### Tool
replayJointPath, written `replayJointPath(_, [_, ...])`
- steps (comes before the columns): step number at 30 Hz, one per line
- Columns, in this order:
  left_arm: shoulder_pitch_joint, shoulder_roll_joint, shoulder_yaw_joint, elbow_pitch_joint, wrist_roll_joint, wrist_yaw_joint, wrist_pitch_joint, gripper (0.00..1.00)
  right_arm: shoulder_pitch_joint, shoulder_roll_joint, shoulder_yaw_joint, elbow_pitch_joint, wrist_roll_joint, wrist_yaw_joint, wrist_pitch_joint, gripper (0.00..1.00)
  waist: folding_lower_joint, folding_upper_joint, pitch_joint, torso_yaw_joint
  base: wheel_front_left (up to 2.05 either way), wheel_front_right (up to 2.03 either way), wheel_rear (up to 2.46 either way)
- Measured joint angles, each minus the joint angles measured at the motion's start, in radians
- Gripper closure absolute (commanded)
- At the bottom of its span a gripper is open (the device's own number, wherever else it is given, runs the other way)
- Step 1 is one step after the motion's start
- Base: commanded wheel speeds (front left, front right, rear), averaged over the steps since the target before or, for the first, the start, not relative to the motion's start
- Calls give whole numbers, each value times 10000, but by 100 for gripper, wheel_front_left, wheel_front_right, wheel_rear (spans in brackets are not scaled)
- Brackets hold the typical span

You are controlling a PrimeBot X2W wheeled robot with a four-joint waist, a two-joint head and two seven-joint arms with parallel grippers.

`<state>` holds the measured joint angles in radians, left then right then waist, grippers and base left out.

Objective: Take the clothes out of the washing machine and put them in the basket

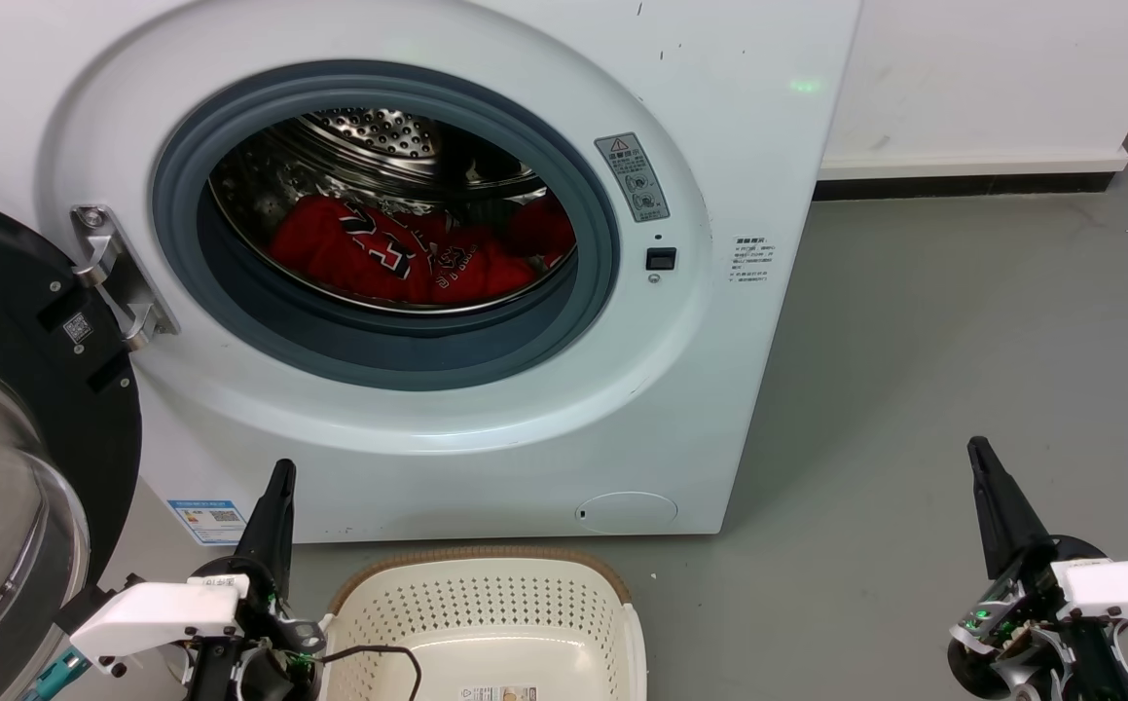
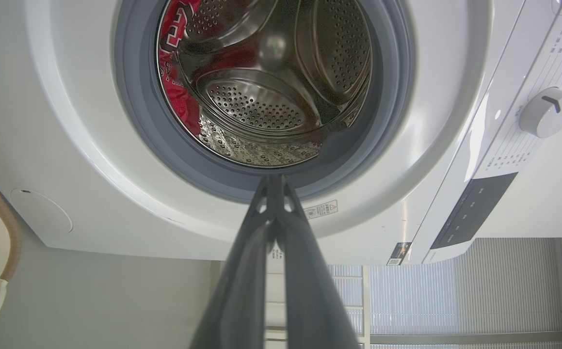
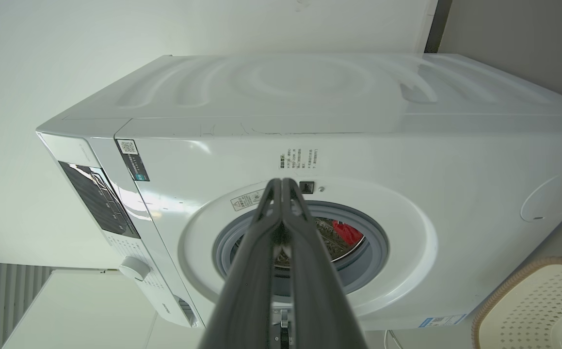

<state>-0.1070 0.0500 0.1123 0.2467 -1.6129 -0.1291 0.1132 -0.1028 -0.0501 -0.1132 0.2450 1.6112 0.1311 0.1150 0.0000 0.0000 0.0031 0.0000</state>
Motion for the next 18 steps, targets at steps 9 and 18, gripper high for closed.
replayJointPath(9, [0, 0, 0, 0, 0, 0, 0, 100, 0, 0, 0, 0, 0, -2, 0, 100, 0, 0, 0, 0, 0, 0, 0])
replayJointPath(18, [0, 0, 0, 0, -2, 0, 0, 100, 0, 0, 0, 0, 0, -2, 0, 100, 0, 0, 0, 0, 0, 0, 0])
